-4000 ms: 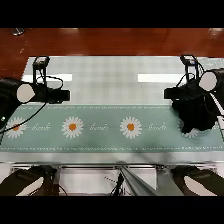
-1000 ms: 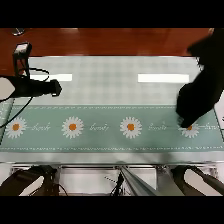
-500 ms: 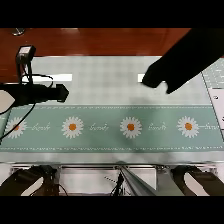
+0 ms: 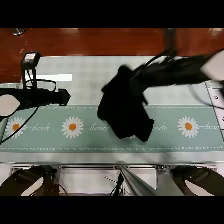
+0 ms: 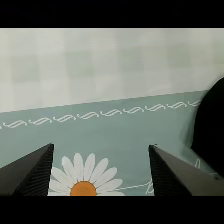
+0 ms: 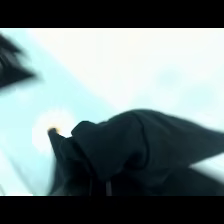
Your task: Fold the shirts.
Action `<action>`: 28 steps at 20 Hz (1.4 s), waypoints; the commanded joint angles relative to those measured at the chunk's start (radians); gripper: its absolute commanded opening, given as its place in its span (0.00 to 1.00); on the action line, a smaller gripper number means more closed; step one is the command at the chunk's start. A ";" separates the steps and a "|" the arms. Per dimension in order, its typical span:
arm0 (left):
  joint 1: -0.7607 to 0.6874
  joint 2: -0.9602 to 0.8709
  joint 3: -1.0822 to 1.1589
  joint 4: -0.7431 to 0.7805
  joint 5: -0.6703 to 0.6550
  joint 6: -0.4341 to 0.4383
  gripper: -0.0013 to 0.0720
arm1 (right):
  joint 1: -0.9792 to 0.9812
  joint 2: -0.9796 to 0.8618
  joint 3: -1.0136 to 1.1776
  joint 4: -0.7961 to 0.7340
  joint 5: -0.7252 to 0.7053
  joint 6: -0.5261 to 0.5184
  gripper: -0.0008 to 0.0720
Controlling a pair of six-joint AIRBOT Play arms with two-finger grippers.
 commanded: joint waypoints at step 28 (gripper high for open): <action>-0.058 -0.366 -0.360 -1.357 0.234 0.858 0.05 | -0.727 0.224 -0.832 0.078 0.177 0.012 0.86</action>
